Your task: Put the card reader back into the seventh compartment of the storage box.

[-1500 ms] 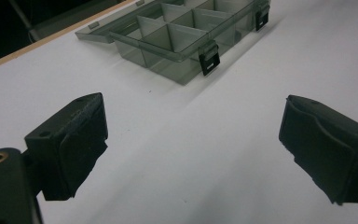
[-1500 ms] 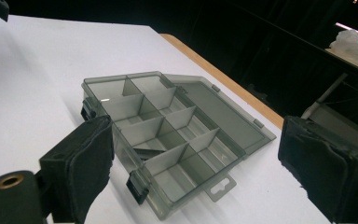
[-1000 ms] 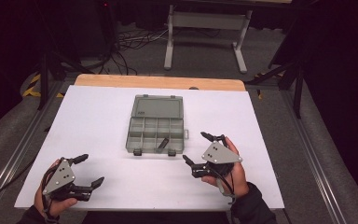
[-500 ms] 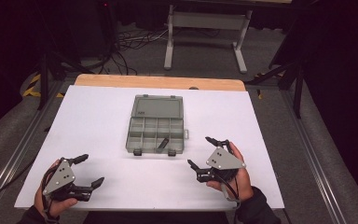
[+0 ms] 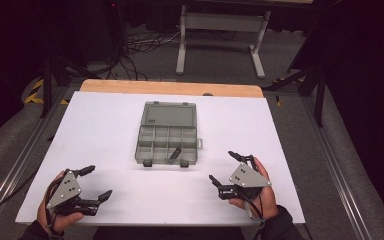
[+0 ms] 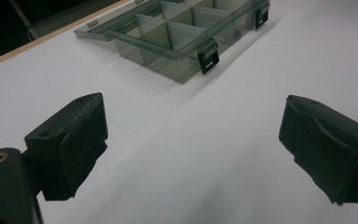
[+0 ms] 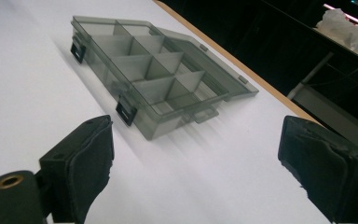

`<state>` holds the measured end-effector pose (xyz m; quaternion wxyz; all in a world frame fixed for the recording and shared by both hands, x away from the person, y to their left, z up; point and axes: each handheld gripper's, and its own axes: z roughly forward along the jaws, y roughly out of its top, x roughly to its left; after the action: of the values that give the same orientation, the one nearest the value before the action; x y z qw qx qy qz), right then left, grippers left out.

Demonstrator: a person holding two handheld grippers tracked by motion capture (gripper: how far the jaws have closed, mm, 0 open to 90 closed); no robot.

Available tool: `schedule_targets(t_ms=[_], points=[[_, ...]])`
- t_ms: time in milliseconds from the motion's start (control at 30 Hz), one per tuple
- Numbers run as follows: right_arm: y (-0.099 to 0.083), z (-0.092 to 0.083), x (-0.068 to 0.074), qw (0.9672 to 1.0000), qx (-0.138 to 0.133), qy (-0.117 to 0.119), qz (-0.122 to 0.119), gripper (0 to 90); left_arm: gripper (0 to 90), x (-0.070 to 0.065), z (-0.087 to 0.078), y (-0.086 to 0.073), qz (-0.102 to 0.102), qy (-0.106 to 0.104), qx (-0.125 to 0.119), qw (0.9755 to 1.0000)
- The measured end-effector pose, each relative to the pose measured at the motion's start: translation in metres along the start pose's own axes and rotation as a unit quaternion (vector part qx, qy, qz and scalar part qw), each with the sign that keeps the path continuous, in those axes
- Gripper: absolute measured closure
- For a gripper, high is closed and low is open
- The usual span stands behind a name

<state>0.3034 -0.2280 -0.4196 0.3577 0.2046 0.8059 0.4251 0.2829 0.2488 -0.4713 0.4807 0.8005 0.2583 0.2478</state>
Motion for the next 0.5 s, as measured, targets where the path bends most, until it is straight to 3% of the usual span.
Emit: schedule_targets(t_ms=[500], points=[[-0.021, -0.005, 0.002, 0.9998, 0.013, -0.013, 0.001, 11.4, 8.6, -0.002, 0.003, 0.000, -0.002, -0.001, 0.002, 1.0000]])
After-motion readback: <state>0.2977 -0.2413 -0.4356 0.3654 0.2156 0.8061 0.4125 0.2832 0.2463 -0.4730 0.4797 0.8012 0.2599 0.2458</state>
